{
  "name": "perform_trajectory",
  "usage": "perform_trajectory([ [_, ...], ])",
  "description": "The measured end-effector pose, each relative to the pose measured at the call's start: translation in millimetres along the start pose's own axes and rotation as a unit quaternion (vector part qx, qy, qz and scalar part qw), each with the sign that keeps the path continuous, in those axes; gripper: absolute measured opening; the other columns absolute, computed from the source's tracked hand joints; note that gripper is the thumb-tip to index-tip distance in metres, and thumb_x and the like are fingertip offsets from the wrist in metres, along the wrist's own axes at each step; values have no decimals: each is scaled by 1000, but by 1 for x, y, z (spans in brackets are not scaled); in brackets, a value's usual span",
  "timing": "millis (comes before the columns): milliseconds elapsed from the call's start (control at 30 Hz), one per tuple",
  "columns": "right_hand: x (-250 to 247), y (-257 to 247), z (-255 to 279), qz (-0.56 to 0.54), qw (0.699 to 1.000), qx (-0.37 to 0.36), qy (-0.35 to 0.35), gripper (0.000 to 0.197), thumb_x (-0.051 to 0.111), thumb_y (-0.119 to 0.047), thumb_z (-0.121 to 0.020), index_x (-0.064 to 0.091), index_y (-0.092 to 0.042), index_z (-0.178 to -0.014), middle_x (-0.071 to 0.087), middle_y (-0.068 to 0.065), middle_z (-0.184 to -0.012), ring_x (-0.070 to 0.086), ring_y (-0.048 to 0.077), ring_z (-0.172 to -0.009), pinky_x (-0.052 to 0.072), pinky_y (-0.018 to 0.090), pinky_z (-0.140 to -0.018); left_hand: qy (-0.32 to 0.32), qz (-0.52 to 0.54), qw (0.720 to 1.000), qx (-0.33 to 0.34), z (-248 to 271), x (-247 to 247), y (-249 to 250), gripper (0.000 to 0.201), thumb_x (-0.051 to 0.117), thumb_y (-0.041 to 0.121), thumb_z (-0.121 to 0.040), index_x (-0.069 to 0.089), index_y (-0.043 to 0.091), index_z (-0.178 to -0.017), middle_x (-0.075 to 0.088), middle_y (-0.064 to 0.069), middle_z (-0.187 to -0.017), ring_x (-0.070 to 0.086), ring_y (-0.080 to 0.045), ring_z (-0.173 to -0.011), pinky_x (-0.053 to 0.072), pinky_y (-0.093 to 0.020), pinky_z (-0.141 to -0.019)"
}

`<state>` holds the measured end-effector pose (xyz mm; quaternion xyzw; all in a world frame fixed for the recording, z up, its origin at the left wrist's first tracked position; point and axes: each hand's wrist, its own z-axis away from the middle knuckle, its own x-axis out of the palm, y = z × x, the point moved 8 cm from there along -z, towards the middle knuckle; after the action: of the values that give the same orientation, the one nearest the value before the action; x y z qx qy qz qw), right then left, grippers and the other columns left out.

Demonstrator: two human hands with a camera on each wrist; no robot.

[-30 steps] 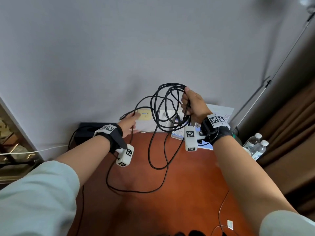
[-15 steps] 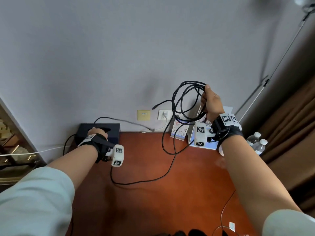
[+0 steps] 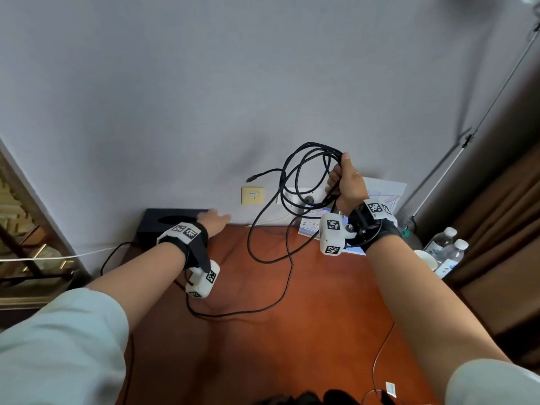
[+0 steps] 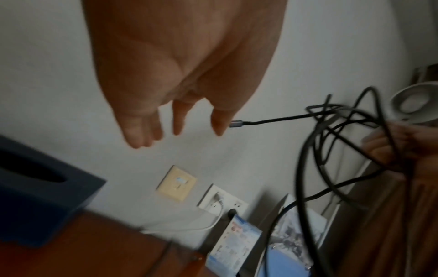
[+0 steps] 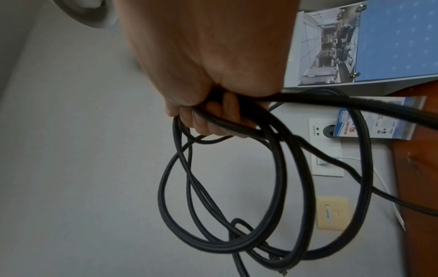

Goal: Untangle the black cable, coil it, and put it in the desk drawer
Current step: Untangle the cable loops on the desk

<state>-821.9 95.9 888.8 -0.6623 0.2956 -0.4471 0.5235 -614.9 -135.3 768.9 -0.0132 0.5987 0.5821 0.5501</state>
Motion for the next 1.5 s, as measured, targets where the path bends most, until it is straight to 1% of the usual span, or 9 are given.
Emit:
perform_trajectory([
  [133, 10, 11, 2, -33, 997, 46, -44, 52, 36, -44, -101, 22, -23, -55, 21, -8, -46, 21, 8, -41, 22, 19, -37, -127, 274, 947, 107, 21, 12, 61, 53, 40, 49, -98, 55, 8, -127, 59, -8, -130, 57, -21, -116, 39, -34, -102],
  [267, 21, 21, 6, -14, 992, 78, -100, 49, 32, -44, -102, 24, -23, -58, 22, -9, -45, 23, 6, -39, 19, 16, -37, -269, 337, 889, 155, 49, 28, 104, 42, 48, 43, -97, 57, 14, -125, 66, 0, -120, 64, -20, -107, 49, -35, -96],
  [500, 2, 35, -9, 127, 990, 43, -48, 34, 38, -21, -101, 57, -12, -74, 45, -3, -57, 38, 9, -45, 27, 22, -46, -236, 428, 855, 175, 51, 24, 115, 19, 45, 16, -101, 61, 10, -108, 63, -2, -93, 62, -16, -79, 53, -29, -82],
  [767, -2, 49, -22, 291, 956, 31, -18, 19, 48, -5, -94, 56, 0, -111, 57, 6, -85, 52, 19, -71, 45, 20, -62, -204, 413, 861, 217, 57, 23, 129, 18, 43, -3, -98, 57, 2, -108, 63, -7, -94, 64, -21, -76, 56, -31, -82],
  [833, -5, 32, -18, 360, 931, -24, 47, 33, 59, -14, -89, 53, -3, -120, 57, 10, -104, 57, 24, -97, 48, 31, -86, -189, 409, 865, 220, 55, 22, 131, 17, 44, -5, -97, 56, 0, -108, 64, -8, -94, 66, -18, -73, 55, -35, -84],
  [900, 3, 5, -7, 369, 915, -142, 75, 23, 64, -25, -85, 58, -12, -102, 58, 7, -100, 57, 24, -99, 47, 40, -91, -173, 402, 871, 224, 53, 22, 133, 15, 46, -6, -95, 57, 1, -104, 64, -8, -92, 66, -19, -73, 56, -37, -82],
  [1100, 61, 18, 27, 487, 847, -102, -187, 31, 68, -43, -84, 69, -12, -79, 63, -6, -70, 57, 7, -65, 44, 19, -63, -121, 358, 898, 224, 47, 24, 137, 19, 62, -5, -86, 59, 9, -100, 66, -11, -95, 66, -26, -86, 54, -43, -88],
  [1333, 47, 24, 17, 391, 893, -54, -215, 13, 64, -11, -88, 68, 1, -84, 67, 5, -69, 59, 7, -47, 46, 19, -47, -83, 373, 901, 203, 42, 20, 127, 22, 63, -4, -87, 53, 3, -106, 59, -10, -95, 71, -27, -75, 59, -39, -78],
  [1500, -20, 13, -7, 212, 976, -39, -29, 18, 52, -6, -94, 58, -13, -79, 57, 6, -63, 50, 9, -36, 41, 19, -38, -14, 448, 879, 164, 25, -8, 104, 14, 54, -8, -91, 50, 5, -91, 58, -11, -89, 72, -17, -63, 60, -32, -67],
])
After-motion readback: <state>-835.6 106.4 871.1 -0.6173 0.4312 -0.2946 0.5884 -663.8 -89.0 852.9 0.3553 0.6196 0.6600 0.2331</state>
